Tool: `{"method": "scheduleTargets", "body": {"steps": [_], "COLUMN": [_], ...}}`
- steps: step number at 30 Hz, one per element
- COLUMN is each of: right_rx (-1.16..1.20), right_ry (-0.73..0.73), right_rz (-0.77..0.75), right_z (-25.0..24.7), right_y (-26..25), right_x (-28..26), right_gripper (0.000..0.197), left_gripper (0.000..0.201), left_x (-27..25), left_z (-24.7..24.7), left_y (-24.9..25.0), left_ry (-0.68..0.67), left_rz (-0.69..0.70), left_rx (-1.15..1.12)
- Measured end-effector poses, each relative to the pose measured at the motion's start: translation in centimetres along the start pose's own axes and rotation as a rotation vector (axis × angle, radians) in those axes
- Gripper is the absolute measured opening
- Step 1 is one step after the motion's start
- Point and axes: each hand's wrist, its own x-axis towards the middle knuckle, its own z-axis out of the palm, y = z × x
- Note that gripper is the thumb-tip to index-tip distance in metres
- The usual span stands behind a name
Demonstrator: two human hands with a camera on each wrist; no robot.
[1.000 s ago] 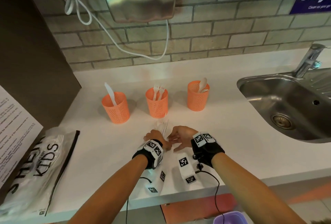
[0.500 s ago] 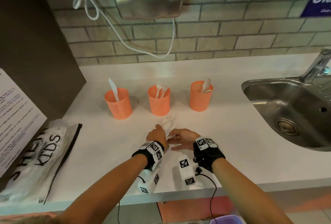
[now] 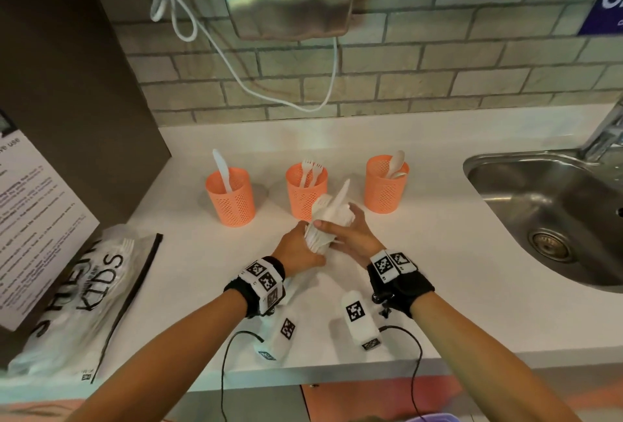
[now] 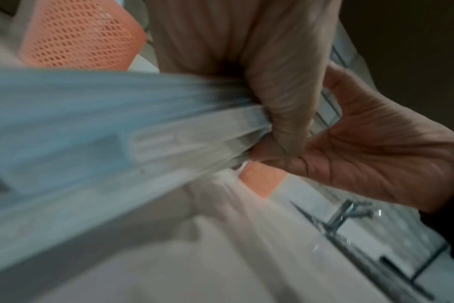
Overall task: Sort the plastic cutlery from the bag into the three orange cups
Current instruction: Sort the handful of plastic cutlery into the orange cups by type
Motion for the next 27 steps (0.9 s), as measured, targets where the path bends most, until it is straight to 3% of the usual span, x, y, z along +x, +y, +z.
{"method": "scheduleTargets", "body": {"steps": [3,9,14,17,20,23,27], "right_rx": [-0.124,-0.365,-0.402,-0.476,-0.532,-0.611,-0.843], "right_ry": [0.063,0.019,-0.082,-0.117,-0.141,-0.091,-0.09], "right_rz": [-0.195,-0.604,-0.686,-0.667,-0.659,-0.718,-0.931], "right_z": [1.5,3.6,3.6,3.0,2.4,2.3,4.2], "right_y": [-1.5,-3.5,-2.6,-1.4,-1.2,-3.4,-9.0], "right_x": [0.2,-1.8,-3.1,-3.6,-4.0,-4.0,-4.3], "right_gripper": [0.095,0.085,0.084,0.08,0.08,0.069,0.059], "left_gripper": [0.07,0.065,0.056,0.038,0.036,0.039,0.03], "left_x": [0.6,0.7,-0.8,-1.3,-1.3,-1.1,-1.1], "left_z": [-0.5,-0.8,0.6,1.6,1.9,2.3,2.8], "left_y": [0.5,1.9,1.5,0.2,-0.9,-1.0,-0.8], "left_ry": [0.091,0.276,0.361,0.356,0.329,0.302,0.31], "left_rz": [0.09,0.285,0.358,0.323,0.296,0.276,0.238], "left_rx": [-0.223,-0.46,-0.629,-0.65,-0.65,-0.645,-0.669]}}
